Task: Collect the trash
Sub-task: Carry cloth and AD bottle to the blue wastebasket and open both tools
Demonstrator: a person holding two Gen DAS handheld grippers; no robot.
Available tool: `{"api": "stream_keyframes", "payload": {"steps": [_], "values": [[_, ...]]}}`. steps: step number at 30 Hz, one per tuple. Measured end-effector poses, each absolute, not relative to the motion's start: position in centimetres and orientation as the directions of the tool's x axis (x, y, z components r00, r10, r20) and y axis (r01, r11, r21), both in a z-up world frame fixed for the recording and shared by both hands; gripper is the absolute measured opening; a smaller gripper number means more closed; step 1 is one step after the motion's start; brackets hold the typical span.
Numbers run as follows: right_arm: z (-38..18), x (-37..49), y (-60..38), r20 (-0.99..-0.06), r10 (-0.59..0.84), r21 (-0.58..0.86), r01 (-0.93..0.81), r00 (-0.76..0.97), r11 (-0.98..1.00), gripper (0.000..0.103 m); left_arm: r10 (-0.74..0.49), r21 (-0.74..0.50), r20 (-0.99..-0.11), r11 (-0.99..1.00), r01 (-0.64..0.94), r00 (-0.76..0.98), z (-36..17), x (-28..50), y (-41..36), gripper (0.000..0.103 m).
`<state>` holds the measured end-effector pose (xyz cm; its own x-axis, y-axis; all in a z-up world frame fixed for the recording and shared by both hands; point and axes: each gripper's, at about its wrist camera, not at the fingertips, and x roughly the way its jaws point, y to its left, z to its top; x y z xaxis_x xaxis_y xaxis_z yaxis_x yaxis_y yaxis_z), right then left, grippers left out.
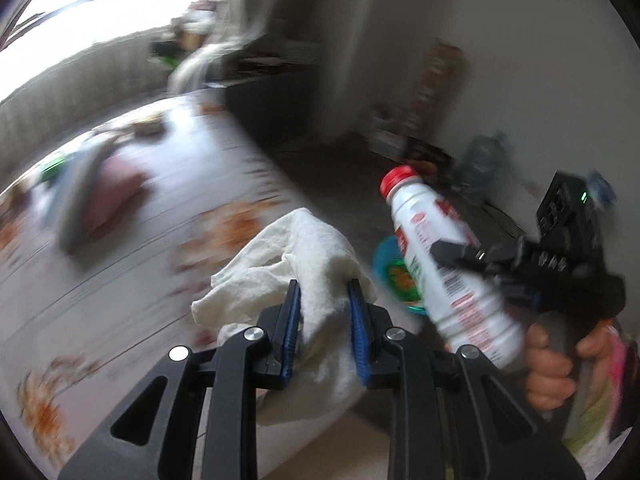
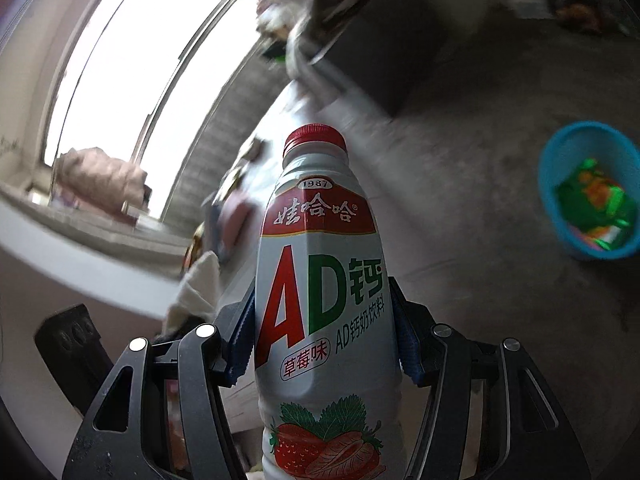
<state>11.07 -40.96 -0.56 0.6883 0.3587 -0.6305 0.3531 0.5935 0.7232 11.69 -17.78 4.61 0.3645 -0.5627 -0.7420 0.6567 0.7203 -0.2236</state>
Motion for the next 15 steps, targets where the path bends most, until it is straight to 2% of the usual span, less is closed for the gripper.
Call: {"api": "stream_keyframes", "payload": {"steps": [7, 12, 15], "values": [[-5.5, 3.6, -50.0, -0.685, 0.198, 0.704, 0.567, 0.702, 0.427, 0.056, -0.606, -0.338, -0.791, 0.549, 0.764, 0.086, 2.8, 12.7, -32.6, 0.023], [-9.3, 1.8, -54.3, -0.716, 0.152, 0.689, 0.652, 0.682, 0.316, 0.056, -0.541, -0.406, -0.836, 0.5, 0.765, -0.09, -1.4, 13.6, -42.1, 0.023], [-11.2, 2.2, -56.9, -0.724, 0.144, 0.684, 0.678, 0.674, 0.269, 0.056, -0.498, -0.405, -0.858, 0.504, 0.762, -0.127, -3.5, 14.1, -47.3, 0.024]]}}
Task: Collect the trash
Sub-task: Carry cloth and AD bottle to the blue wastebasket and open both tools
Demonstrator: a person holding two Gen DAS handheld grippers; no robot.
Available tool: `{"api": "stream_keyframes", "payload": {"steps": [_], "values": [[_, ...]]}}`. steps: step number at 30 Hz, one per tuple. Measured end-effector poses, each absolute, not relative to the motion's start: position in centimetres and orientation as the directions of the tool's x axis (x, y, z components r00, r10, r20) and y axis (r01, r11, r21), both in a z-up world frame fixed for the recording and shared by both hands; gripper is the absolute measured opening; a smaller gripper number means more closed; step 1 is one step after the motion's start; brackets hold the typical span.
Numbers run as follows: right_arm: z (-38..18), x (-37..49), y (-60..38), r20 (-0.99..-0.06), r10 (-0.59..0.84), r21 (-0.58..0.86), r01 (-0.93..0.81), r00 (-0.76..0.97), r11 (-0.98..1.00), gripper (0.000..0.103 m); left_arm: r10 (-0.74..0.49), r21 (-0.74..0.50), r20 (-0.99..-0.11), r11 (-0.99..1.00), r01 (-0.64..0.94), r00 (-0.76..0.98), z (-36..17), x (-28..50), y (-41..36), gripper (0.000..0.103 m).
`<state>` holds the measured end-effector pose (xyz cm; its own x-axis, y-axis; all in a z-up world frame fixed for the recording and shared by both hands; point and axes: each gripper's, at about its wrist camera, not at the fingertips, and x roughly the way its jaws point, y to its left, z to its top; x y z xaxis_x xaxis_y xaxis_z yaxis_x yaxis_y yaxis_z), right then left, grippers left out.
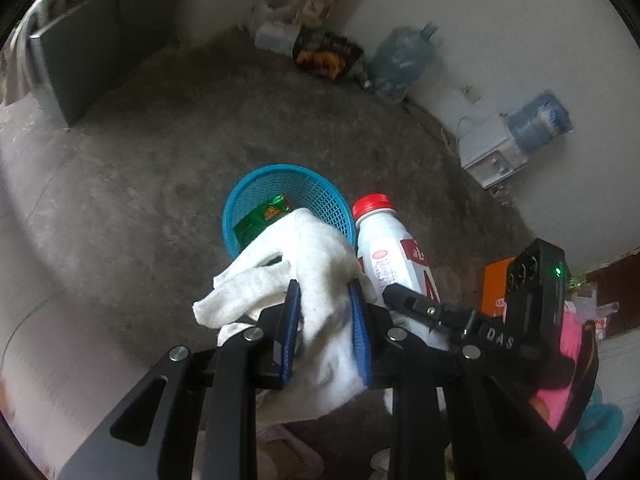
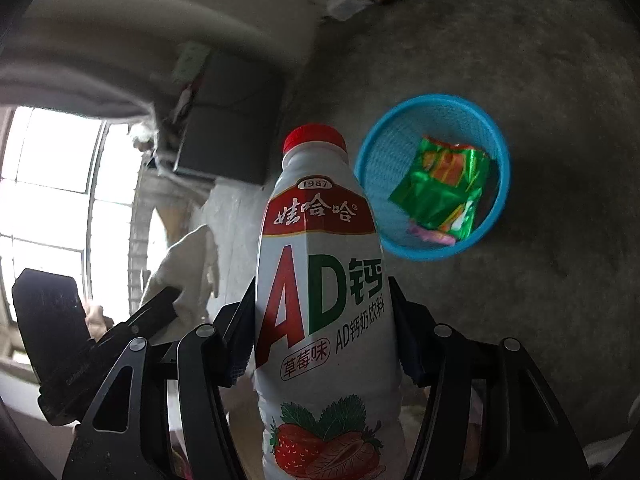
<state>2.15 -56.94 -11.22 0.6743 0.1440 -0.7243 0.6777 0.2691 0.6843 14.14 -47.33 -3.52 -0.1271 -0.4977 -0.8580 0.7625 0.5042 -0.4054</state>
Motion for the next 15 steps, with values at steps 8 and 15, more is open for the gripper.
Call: {"api": "stream_keyframes", "payload": {"steps": [8, 15], "values": [[-18.9, 2.8, -64.3, -0.79, 0.101, 0.614, 0.779, 0.605, 0.127, 0.071, -0.437, -0.403, -0.89, 0.618, 0.675, -0.132, -8.3, 17.0, -55.3, 0.078], [-21.4, 0.3, -61.4, -0.785, 0.144, 0.617, 0.781, 0.603, 0.091, 0.071, -0.447, -0.402, -0.89, 0.684, 0.608, -0.085, -7.3, 18.3, -48.7, 0.08]]}}
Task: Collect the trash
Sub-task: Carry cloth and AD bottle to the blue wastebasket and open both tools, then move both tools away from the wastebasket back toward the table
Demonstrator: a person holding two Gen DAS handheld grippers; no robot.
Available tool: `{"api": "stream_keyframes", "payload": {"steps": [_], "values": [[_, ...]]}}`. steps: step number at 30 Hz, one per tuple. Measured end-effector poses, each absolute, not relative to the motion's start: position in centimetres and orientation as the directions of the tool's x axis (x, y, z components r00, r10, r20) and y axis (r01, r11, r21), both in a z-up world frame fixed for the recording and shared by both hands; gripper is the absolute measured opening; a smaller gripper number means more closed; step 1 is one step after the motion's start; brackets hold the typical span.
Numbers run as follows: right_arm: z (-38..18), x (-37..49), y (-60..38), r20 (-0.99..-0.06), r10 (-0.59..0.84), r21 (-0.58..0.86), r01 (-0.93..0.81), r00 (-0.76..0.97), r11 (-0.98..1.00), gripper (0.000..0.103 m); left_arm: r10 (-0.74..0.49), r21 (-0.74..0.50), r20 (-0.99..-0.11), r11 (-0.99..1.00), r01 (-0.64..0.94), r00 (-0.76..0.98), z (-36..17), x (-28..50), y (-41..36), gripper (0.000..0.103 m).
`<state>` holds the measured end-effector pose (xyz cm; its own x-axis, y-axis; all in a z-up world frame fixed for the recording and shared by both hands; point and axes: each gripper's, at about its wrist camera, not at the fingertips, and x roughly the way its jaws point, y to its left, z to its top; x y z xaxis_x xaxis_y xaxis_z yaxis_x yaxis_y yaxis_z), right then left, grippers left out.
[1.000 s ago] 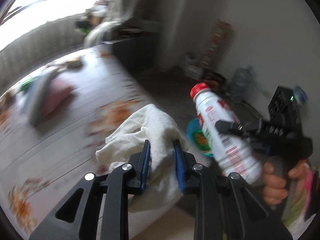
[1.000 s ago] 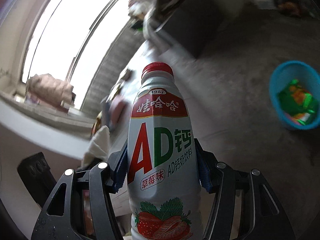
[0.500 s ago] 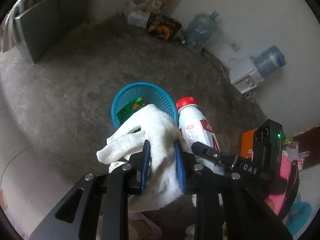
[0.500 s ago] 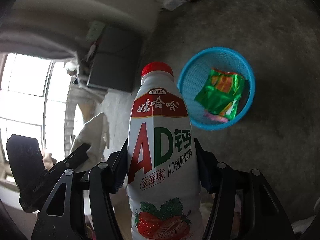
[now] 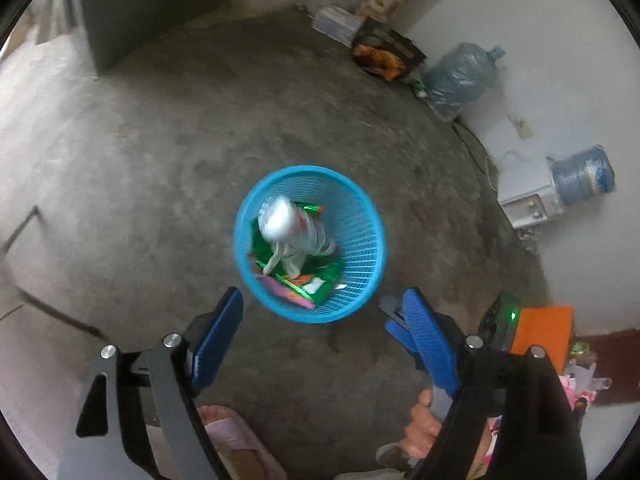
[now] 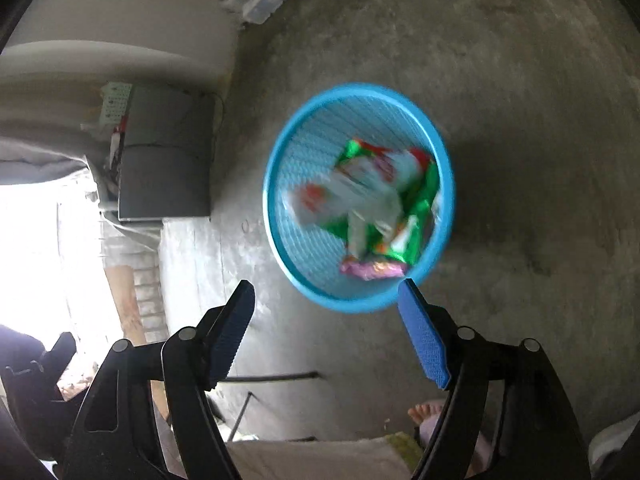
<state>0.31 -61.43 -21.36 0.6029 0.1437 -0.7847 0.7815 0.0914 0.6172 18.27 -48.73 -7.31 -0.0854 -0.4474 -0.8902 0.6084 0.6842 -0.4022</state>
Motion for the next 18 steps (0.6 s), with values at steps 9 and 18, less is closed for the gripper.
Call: {"api": "stream_keyframes", "payload": {"steps": [9, 18], "values": [[-18.4, -0.6, -58.4, -0.775, 0.14, 0.631, 0.762, 0.616, 0.144, 0.071, -0.543, -0.471, -0.838, 0.681, 0.561, -0.044, -1.8, 17.7, -39.4, 0.08], [-9.1, 5.8, -55.9, -0.717, 0.126, 0.67, 0.629, 0.686, 0.394, 0.071, -0.632, -0.468, -0.759, 0.695, 0.545, 0.155, 3.7, 17.4, -27.0, 0.082]]}}
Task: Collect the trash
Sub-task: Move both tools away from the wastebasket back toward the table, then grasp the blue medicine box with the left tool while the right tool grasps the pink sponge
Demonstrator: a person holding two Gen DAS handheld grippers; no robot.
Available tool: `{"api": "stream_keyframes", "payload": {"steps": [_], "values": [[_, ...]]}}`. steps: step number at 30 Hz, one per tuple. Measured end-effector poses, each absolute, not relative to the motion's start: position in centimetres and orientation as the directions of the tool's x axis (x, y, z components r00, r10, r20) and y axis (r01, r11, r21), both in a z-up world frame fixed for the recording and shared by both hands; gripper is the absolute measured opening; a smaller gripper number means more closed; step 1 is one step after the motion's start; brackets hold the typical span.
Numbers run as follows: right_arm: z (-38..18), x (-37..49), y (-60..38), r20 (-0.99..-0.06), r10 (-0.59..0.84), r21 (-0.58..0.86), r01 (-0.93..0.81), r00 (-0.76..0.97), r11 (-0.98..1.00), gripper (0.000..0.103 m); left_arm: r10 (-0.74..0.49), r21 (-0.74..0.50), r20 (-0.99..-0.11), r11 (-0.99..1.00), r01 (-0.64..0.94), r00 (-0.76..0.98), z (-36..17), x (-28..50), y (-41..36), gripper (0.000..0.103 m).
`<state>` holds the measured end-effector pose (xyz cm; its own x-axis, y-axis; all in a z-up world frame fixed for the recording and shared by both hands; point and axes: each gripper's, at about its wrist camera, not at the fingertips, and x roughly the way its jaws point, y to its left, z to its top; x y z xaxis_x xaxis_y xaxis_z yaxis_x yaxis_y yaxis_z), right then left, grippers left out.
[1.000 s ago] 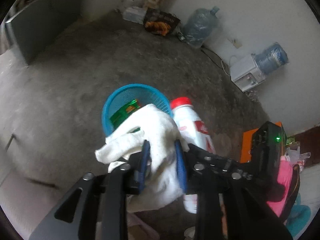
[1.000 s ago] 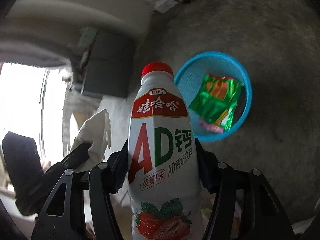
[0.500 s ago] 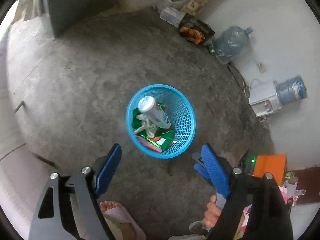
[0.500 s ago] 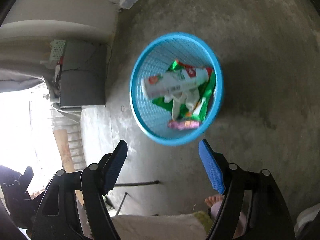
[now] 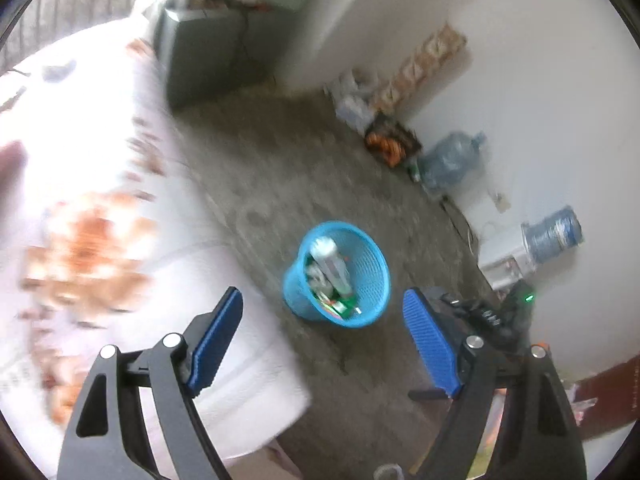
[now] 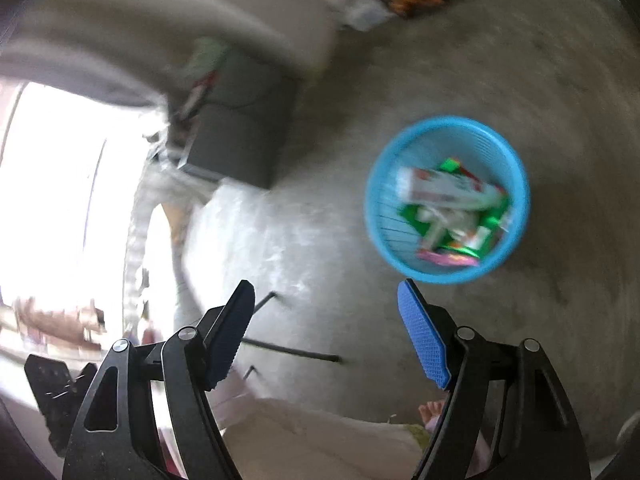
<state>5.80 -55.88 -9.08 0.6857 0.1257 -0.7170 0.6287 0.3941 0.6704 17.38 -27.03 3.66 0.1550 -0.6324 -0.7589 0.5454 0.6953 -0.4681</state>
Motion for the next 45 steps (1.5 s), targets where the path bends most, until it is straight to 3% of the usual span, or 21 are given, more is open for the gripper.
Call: {"api": "stream_keyframes", "payload": {"steps": [6, 13, 22, 28, 33, 36, 39, 43, 45], "values": [[-3.8, 12.9, -50.6, -0.657, 0.24, 0.693, 0.447, 0.715, 0.566, 0.071, -0.6, -0.375, -0.699, 0.771, 0.514, 0.39, 5.6, 18.6, -16.1, 0.086], [-2.4, 22.8, -41.6, -0.622, 0.454, 0.731, 0.266, 0.637, 0.629, 0.071, -0.493, -0.347, -0.647, 0.87, 0.351, 0.582, 5.4, 22.5, -3.1, 0.093], [-3.8, 35.9, -31.0, -0.601, 0.633, 0.789, 0.235, 0.489, 0.568, 0.071, -0.359, -0.238, -0.6, 0.933, 0.269, 0.715, 4.4, 29.2, 3.6, 0.097], [-4.6, 41.8, -26.9, -0.649, 0.615, 0.756, 0.284, 0.448, 0.59, 0.069, -0.402, -0.181, -0.575, 0.912, 0.368, 0.713, 3.4, 32.7, 1.3, 0.097], [-6.2, 44.4, -25.6, -0.704, 0.565, 0.707, 0.346, 0.431, 0.617, 0.066, -0.418, -0.222, -0.637, 0.904, 0.365, 0.648, 0.7, 36.4, 0.7, 0.097], [-6.7, 45.3, -25.1, -0.708, 0.562, 0.702, 0.343, 0.428, 0.624, 0.057, -0.415, -0.247, -0.667, 0.907, 0.342, 0.619, -0.7, 37.9, 0.8, 0.097], [-6.4, 46.0, -24.7, -0.718, 0.545, 0.688, 0.322, 0.434, 0.651, 0.055, -0.429, -0.269, -0.674, 0.901, 0.341, 0.602, -1.6, 38.7, 0.8, 0.096], [-6.3, 46.9, -24.3, -0.747, 0.501, 0.647, 0.306, 0.436, 0.698, 0.038, -0.443, -0.31, -0.665, 0.896, 0.317, 0.601, -2.2, 39.5, 0.9, 0.094], [-6.1, 47.3, -24.1, -0.757, 0.484, 0.63, 0.292, 0.438, 0.72, 0.037, -0.452, -0.337, -0.662, 0.892, 0.3, 0.598, -2.3, 40.0, 1.1, 0.091]]}}
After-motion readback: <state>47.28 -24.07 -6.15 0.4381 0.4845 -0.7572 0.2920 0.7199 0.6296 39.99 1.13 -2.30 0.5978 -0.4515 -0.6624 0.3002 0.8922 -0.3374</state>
